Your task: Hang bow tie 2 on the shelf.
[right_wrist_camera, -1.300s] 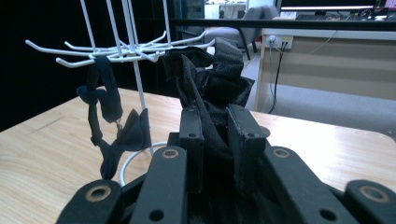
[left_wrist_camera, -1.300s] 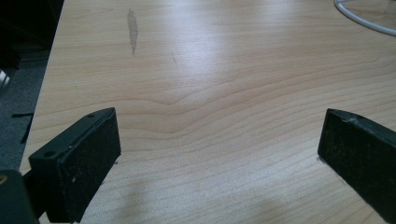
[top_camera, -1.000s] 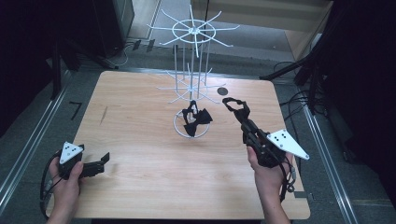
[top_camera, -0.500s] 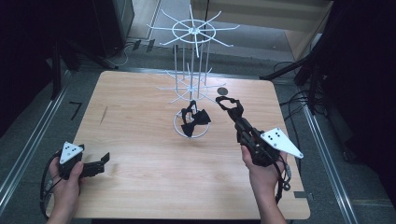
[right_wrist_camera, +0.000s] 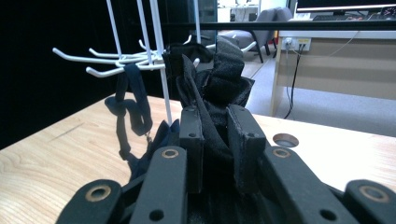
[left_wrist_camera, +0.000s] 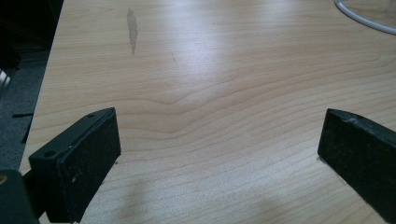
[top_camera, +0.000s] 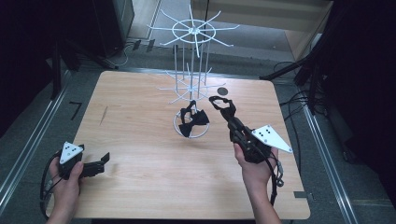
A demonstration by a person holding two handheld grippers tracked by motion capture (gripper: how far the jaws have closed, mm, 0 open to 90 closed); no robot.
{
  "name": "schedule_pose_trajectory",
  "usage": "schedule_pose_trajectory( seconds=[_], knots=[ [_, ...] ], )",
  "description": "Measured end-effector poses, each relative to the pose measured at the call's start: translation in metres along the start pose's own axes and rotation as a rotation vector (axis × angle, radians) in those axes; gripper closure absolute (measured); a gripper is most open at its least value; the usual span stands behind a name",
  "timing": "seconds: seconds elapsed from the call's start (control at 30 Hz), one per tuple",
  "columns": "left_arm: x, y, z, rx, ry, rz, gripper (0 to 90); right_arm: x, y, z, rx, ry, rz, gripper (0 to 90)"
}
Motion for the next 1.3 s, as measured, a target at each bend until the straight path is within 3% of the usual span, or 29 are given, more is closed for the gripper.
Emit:
schedule_pose_trajectory(
  seconds=[0.83, 1.3],
  knots=[
    [0.000, 0.001, 0.000, 0.000, 0.007, 0.000, 0.0, 0.026, -0.011, 0.009, -0.003, -0.050, -0.019, 78.3],
    [-0.001, 0.000, 0.001, 0.003, 0.004, 0.001, 0.0, 0.044, -0.018, 0.017, -0.006, -0.113, -0.053, 78.1]
  ],
)
Point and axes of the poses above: each handheld gripper's, and its own axes: x roughly forward along the jaws, z roughly out of its underside, y roughly to its right, the point moved 2 cm from there along x, roughly forward along the jaws, and after that the axes turned 15 degrees about -y, right-handed, at the moved point
